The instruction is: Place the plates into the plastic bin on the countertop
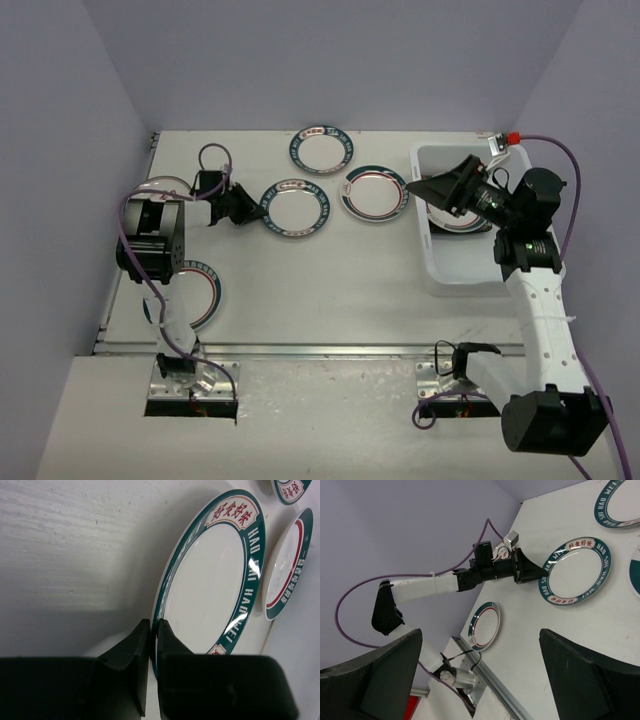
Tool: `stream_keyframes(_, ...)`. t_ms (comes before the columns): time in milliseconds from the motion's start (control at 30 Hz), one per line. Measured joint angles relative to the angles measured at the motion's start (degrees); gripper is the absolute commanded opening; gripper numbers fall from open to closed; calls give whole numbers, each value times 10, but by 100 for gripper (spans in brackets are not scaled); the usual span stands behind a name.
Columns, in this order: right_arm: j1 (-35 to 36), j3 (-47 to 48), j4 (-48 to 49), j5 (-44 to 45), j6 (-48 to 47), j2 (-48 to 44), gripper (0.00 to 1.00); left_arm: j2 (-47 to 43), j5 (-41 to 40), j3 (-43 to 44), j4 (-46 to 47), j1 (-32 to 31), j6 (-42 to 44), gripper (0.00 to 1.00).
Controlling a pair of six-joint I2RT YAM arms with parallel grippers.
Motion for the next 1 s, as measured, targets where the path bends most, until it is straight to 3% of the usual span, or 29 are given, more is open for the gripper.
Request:
stream_keyframes(133,0,20,-16,-2,2,30,99,-38,20,-44,22,5,-3,0)
stream_keyframes(267,7,53,-65,-19,-18,87,99,-134,75,-113,41,8,-19,0)
stream_keyframes(433,71,150,-197,13,-124,200,99,-262,178,-174,89,-3,-59,0)
stream_keyframes(600,130,161,-244,37,-172,260,97,-366,251,-190,105,-47,-86,0)
stream_keyframes(667,144,156,-244,45,-175,274,77,-383,273,-190,104,-67,-94,0)
stream_keyframes(767,164,152,-240,54,-178,290,11,-389,294,-190,98,-86,-109,0)
stream_keyframes(800,170,150,-237,55,-180,294,1,-389,297,-190,95,-89,-114,0)
stream_keyframes(833,175,147,-229,52,-177,295,0,-389,297,-189,89,-90,-119,3)
stream_keyframes(900,184,141,-218,53,-180,294,0,-389,292,-183,68,-91,-123,24)
stream_keyframes(933,185,136,-211,53,-179,293,0,-388,291,-178,53,-91,-124,40)
stream_keyframes(1000,185,127,-200,58,-176,292,0,-388,287,-163,30,-90,-121,99)
